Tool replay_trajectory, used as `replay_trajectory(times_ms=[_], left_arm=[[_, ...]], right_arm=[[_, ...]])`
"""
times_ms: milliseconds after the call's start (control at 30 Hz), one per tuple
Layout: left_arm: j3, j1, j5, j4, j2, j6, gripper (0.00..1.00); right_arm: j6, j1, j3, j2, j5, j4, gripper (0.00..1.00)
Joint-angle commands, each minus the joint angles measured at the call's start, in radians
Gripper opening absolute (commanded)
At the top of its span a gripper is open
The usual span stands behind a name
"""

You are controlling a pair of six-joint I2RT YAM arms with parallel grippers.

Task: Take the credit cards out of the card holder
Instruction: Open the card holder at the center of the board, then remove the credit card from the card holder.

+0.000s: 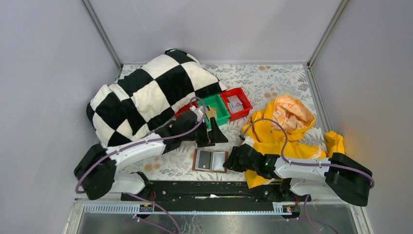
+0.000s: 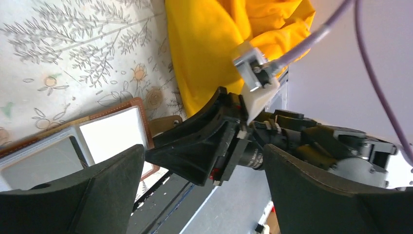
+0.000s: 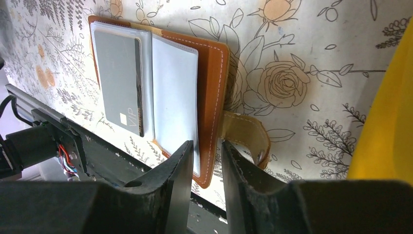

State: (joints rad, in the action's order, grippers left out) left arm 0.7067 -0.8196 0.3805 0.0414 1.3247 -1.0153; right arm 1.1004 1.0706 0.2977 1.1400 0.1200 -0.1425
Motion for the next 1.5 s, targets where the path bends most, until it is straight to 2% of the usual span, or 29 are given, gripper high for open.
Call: replay_trajectory(times_ms=[0,167,300,400,467,533,733,1033,1267,1467], left_arm=[[0.046,0.001,-0.153,-0.183,-0.118,0.084,0.94],[-0.006,0.002,-0.405,-0.344,-0.241,0.071,0.93],[-0.077,0.003,-0.471,-0.362,-0.327,0.067,0.89],[-0.098,0.034,-0.395,-0.385,-0.322,0.102,0.89],[-0.129,0.061,-0.292,-0.360,-0.294,0.124,0.86],[-0.167,0.064,-0.248,-0.314,-0.290,0.112,0.81],[-0.232,0.072,-0.265,-0.244,-0.312,0.032,0.66],[-0.276,0.071,-0.211,-0.173,-0.248,0.017,0.51],[-0.269,0.072,-0.213,-0.153,-0.193,0.019,0.50],[-0.244,0.073,-0.233,-0.193,-0.179,0.041,0.55]], right_arm=[[0.008,-0.002,0.011,0.030,0.046,0.000,0.36],[-0.031,-0.007,0.024,0.038,0.065,0.010,0.36],[-0.104,-0.031,0.049,0.061,0.044,0.011,0.36],[-0.145,-0.054,0.072,0.089,0.005,0.004,0.33],[-0.163,-0.062,0.096,0.110,-0.011,0.002,0.32],[-0.169,-0.064,0.112,0.128,-0.014,0.003,0.32],[-0.147,-0.070,0.141,0.166,0.004,0.003,0.29],[-0.127,-0.070,0.087,0.167,-0.016,-0.024,0.29],[-0.129,-0.070,0.083,0.183,-0.036,-0.040,0.29],[-0.127,-0.070,0.083,0.189,-0.039,-0.048,0.28]])
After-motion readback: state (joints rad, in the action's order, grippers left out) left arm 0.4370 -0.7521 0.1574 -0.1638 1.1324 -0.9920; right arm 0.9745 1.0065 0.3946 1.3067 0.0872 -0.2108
